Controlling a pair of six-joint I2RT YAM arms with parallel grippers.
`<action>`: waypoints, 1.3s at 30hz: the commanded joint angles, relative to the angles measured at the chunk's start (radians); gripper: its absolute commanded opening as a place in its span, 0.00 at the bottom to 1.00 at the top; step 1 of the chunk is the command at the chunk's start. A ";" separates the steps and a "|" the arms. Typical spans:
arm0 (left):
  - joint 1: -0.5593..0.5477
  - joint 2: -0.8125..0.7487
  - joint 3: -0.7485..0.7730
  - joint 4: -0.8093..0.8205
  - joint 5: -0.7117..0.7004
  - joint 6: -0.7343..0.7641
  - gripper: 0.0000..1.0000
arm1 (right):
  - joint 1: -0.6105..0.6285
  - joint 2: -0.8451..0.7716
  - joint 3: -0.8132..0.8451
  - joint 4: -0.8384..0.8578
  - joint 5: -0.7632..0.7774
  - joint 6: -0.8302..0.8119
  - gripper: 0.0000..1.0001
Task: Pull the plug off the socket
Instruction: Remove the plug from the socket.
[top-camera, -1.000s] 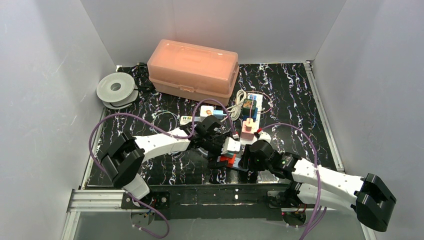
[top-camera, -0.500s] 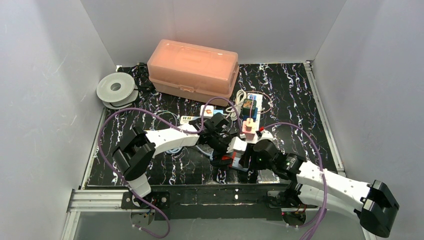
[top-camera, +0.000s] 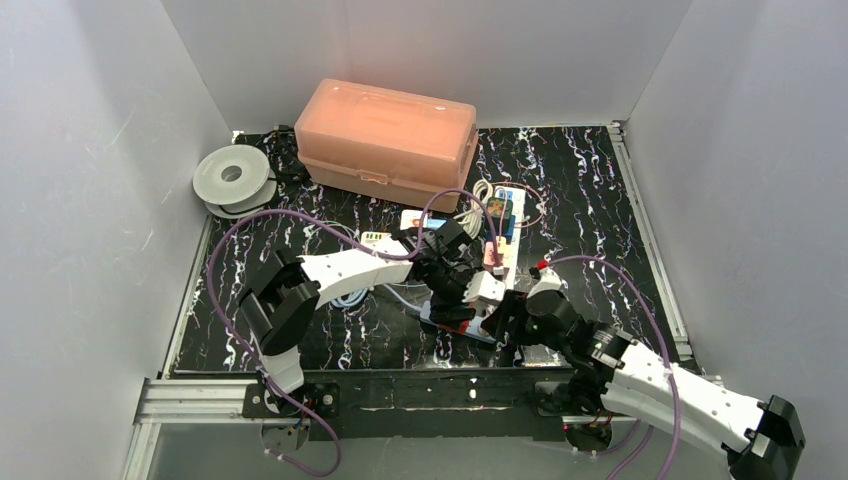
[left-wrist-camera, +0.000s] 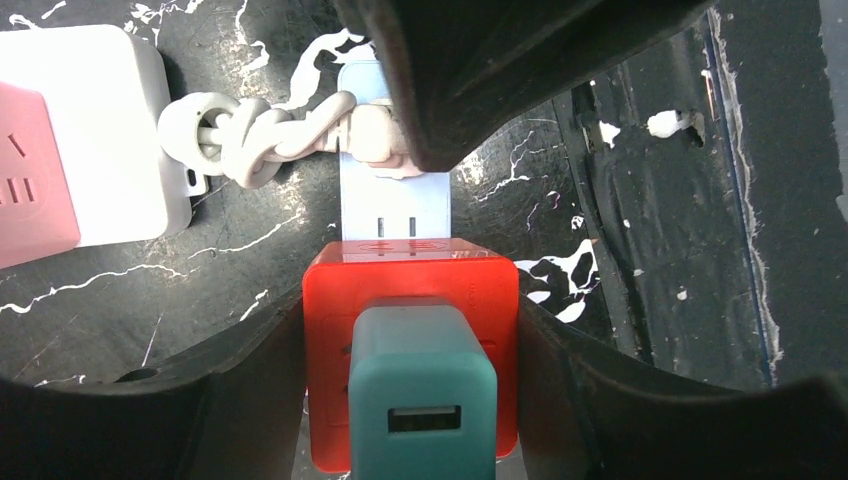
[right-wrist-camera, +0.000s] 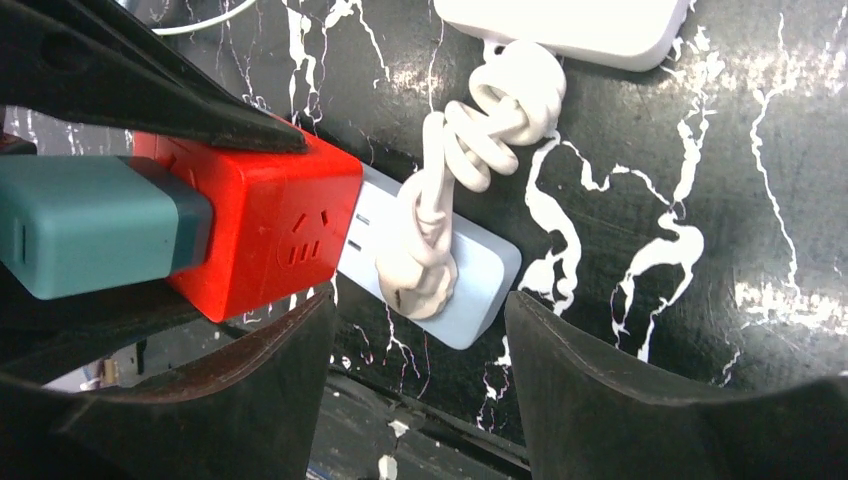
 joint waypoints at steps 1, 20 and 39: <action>-0.007 -0.008 0.094 -0.167 -0.034 -0.096 0.23 | -0.006 -0.103 -0.023 -0.053 0.003 0.051 0.72; 0.058 -0.016 0.399 -0.446 -0.374 -0.759 0.07 | -0.006 -0.181 0.081 -0.105 0.104 0.231 0.80; 0.066 0.036 0.503 -0.426 -0.417 -0.958 0.06 | -0.009 -0.078 0.017 0.127 0.157 0.806 0.79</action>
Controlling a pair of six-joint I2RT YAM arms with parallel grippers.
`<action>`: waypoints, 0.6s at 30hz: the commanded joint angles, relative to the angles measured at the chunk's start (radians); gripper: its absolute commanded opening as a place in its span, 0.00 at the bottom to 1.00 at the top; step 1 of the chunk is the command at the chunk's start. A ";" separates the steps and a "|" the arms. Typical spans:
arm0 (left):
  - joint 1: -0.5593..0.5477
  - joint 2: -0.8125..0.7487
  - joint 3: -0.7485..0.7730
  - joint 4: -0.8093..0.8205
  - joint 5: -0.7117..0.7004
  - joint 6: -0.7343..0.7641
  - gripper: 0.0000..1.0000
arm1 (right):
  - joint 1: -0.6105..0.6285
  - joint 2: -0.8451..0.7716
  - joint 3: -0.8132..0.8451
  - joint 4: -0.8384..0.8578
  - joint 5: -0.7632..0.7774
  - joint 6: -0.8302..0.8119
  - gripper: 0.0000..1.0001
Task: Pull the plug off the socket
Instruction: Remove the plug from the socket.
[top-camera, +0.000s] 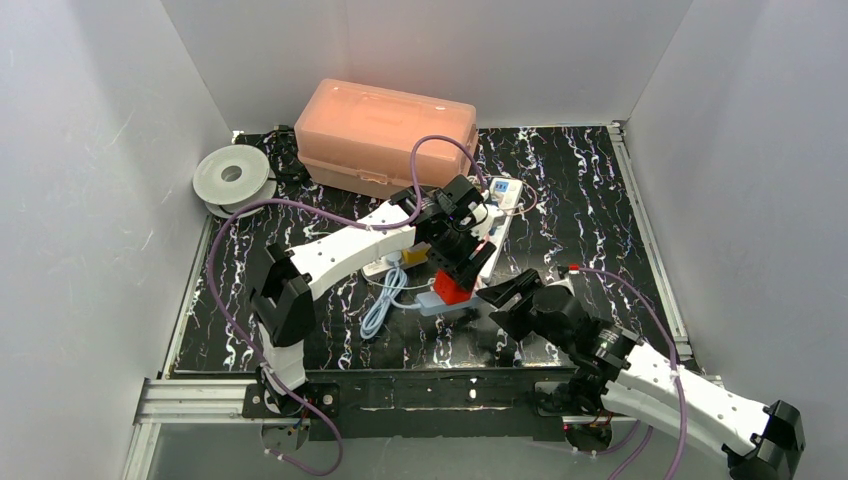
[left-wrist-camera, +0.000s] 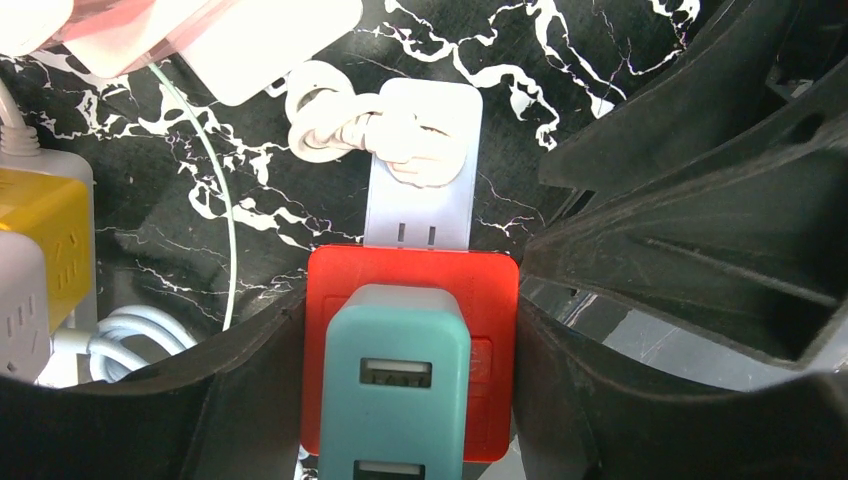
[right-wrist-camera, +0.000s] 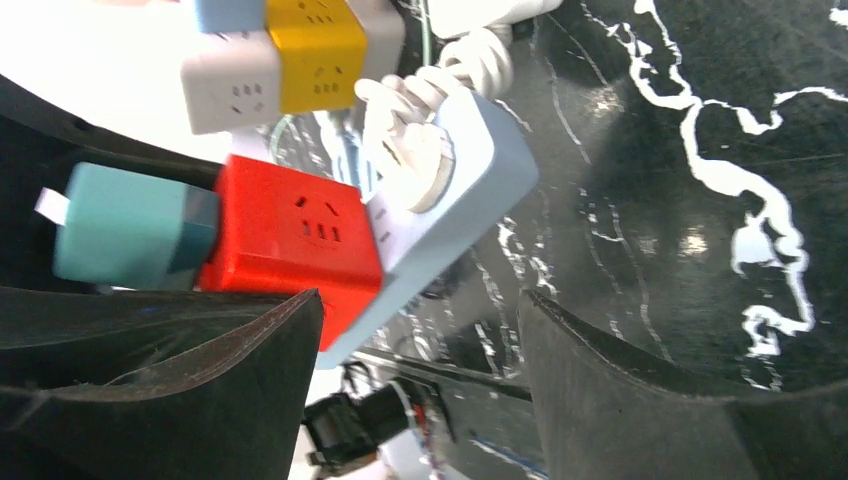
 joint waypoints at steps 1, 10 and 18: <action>0.027 -0.045 0.050 -0.055 -0.040 -0.083 0.06 | -0.004 -0.029 -0.044 0.143 0.095 0.201 0.78; 0.060 -0.039 0.102 -0.045 0.046 -0.132 0.05 | -0.006 0.090 -0.040 0.224 0.057 0.255 0.74; 0.074 -0.057 0.097 -0.036 0.064 -0.147 0.06 | -0.007 0.178 -0.037 0.372 0.066 0.288 0.73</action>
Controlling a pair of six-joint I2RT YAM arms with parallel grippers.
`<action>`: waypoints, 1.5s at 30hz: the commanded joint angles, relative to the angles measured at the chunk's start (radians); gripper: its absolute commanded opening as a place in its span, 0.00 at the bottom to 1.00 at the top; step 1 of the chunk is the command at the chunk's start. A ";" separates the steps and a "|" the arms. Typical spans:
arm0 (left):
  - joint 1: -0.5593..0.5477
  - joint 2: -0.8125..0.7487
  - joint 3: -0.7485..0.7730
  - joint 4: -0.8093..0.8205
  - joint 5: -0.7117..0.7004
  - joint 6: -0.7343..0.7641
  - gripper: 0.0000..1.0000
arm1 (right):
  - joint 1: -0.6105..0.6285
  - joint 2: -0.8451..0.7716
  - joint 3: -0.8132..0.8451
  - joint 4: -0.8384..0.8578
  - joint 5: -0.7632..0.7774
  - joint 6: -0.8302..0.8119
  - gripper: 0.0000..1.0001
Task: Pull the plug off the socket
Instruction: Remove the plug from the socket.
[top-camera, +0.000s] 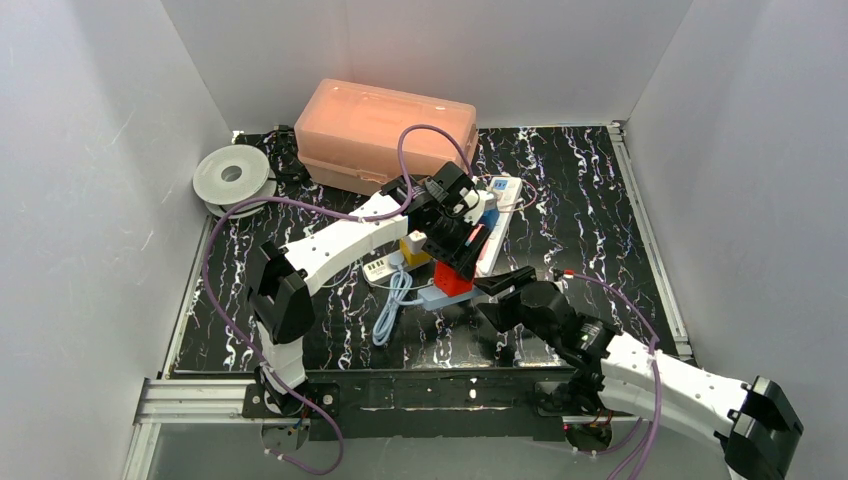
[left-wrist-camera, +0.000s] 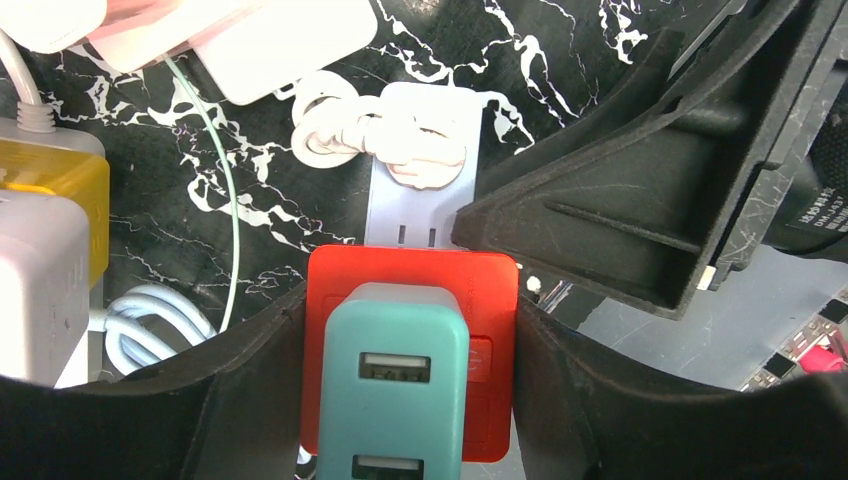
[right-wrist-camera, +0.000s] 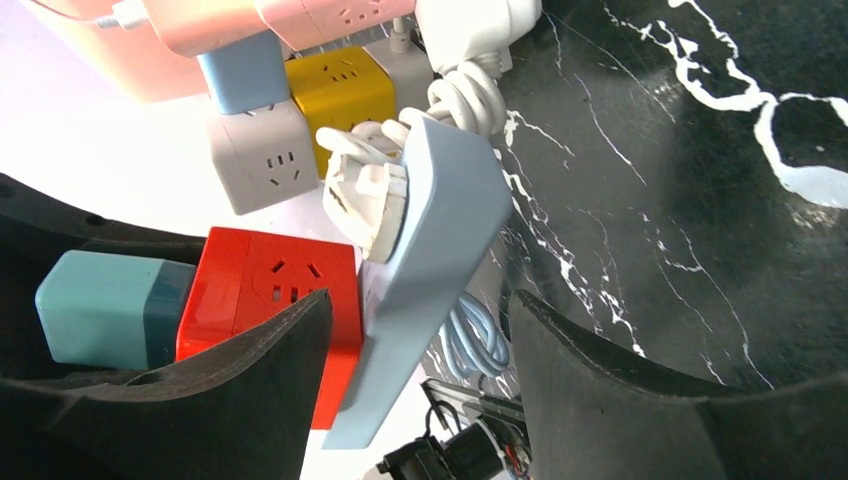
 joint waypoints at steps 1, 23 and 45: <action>0.020 -0.057 0.056 -0.024 0.010 -0.056 0.06 | -0.003 0.074 0.028 0.177 0.015 0.027 0.72; 0.031 -0.033 0.064 0.017 0.029 -0.063 0.06 | -0.006 0.208 0.157 0.058 -0.004 -0.123 0.01; 0.101 -0.079 0.103 0.010 0.143 -0.040 0.05 | -0.025 0.200 -0.027 0.027 -0.029 -0.241 0.01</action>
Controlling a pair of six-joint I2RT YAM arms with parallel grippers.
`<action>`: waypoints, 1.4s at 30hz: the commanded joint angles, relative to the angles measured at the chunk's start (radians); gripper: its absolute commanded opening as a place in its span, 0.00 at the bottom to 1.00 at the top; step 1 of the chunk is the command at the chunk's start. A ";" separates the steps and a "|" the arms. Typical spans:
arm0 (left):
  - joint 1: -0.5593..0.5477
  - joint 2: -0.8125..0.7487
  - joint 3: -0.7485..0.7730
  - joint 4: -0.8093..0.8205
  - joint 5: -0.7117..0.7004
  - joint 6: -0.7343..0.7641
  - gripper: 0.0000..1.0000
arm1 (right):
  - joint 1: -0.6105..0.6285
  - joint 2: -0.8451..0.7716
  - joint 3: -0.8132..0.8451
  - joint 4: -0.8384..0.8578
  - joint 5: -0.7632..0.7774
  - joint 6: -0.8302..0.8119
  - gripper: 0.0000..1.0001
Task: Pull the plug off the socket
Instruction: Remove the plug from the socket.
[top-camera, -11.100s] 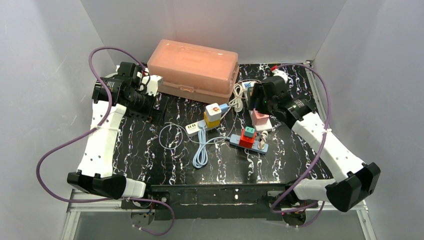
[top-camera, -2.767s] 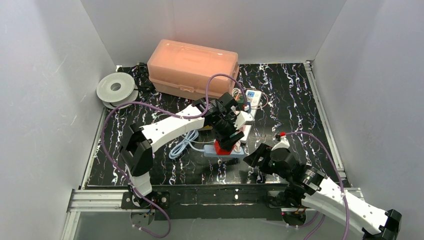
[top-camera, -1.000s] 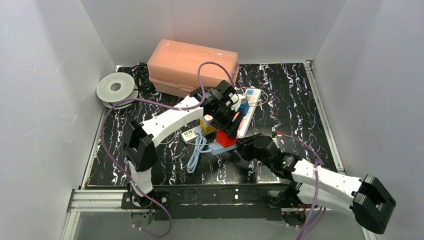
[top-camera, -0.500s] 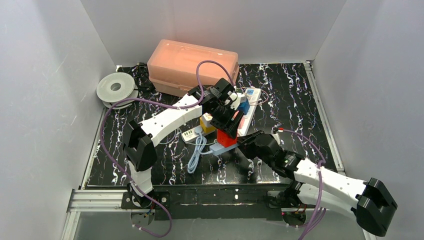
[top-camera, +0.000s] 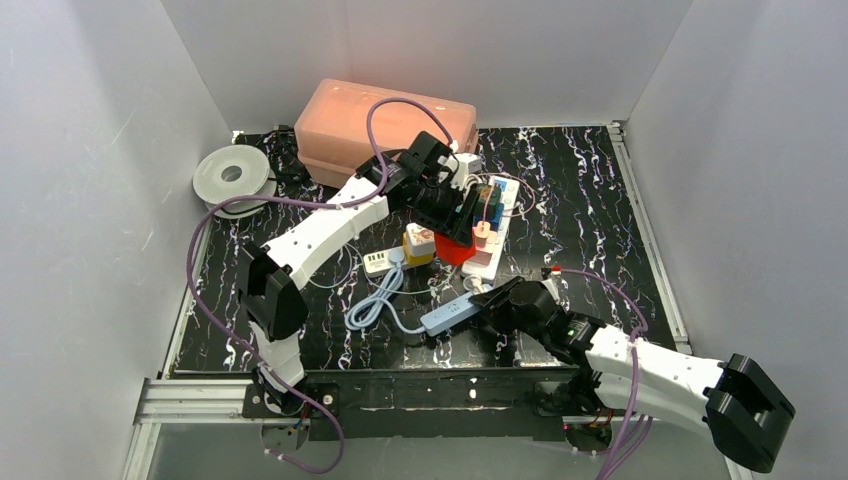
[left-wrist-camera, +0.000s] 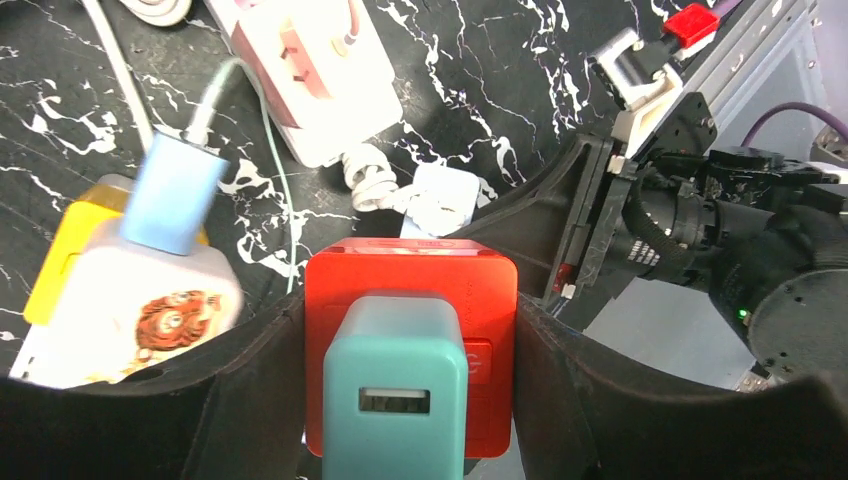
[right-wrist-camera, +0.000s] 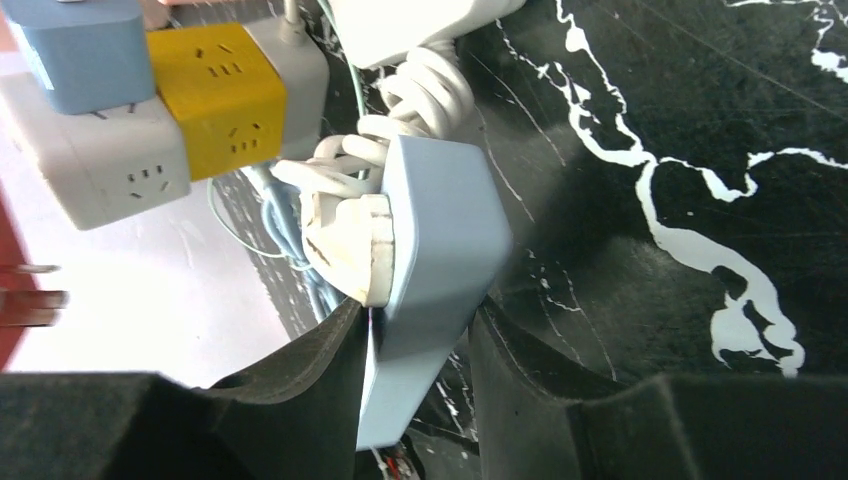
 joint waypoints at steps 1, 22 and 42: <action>0.007 -0.070 0.018 -0.046 0.077 -0.003 0.05 | -0.002 0.034 -0.005 -0.048 -0.010 -0.066 0.01; -0.031 -0.378 -0.387 -0.167 0.232 0.326 0.06 | -0.002 -0.120 0.071 -0.206 -0.103 -0.387 0.71; -0.099 -0.543 -0.342 -0.177 0.442 0.388 0.05 | -0.002 -0.274 0.194 0.270 -0.697 -1.343 0.84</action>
